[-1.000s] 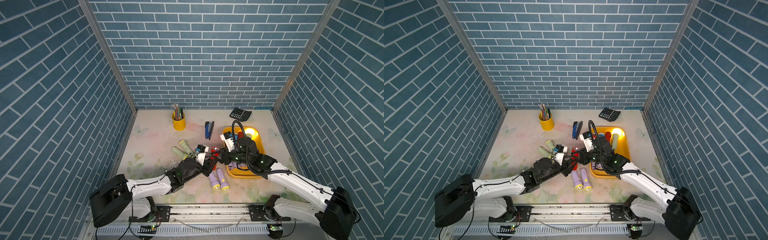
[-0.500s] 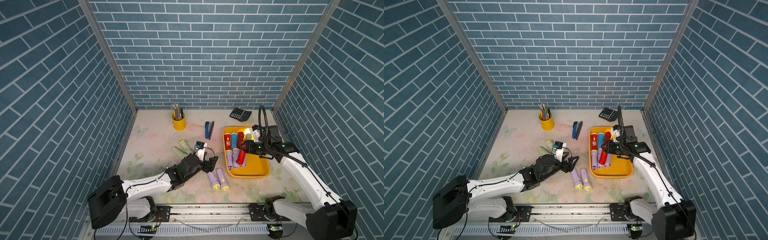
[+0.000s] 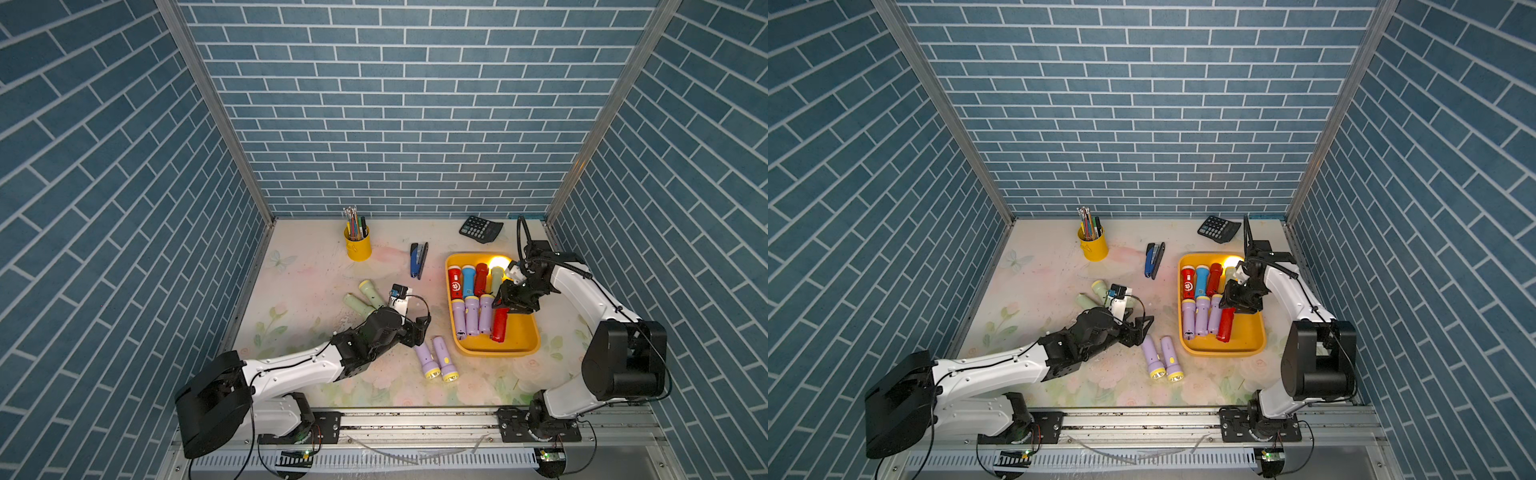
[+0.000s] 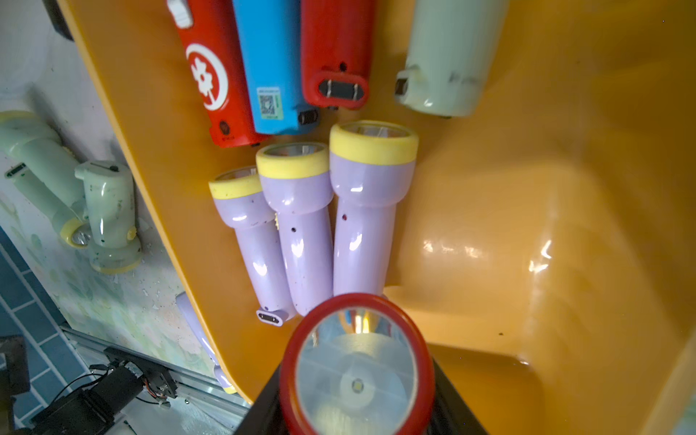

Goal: Put the flashlights into the storage boxes
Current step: Place the flashlight at the storage box.

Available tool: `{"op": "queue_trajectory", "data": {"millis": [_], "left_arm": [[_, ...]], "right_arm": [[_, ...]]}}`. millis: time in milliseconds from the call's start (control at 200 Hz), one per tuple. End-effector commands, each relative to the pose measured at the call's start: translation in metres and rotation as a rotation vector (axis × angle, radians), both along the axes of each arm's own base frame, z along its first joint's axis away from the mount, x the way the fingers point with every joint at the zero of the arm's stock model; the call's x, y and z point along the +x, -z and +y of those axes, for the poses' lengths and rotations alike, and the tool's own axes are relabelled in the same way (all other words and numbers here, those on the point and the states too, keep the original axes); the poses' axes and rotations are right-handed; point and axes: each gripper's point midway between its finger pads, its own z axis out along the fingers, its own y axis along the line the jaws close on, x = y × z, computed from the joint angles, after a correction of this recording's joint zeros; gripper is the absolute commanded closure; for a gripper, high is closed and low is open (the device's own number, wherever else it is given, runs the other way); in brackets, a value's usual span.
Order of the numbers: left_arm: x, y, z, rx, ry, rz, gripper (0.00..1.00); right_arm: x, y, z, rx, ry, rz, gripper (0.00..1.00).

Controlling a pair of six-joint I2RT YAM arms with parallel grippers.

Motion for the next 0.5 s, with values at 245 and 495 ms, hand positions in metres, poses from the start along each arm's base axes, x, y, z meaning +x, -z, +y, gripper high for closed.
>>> {"op": "queue_trajectory", "data": {"millis": [245,495], "left_arm": [[0.012,-0.002,0.014,0.046,-0.070,0.035,0.21],[0.013,-0.001,0.024,0.064,-0.079,0.037,0.21]], "right_arm": [[0.034,0.021,-0.018,-0.041,-0.022,0.081,0.65],[0.047,0.029,-0.023,-0.053,-0.009,0.087,0.40]]}}
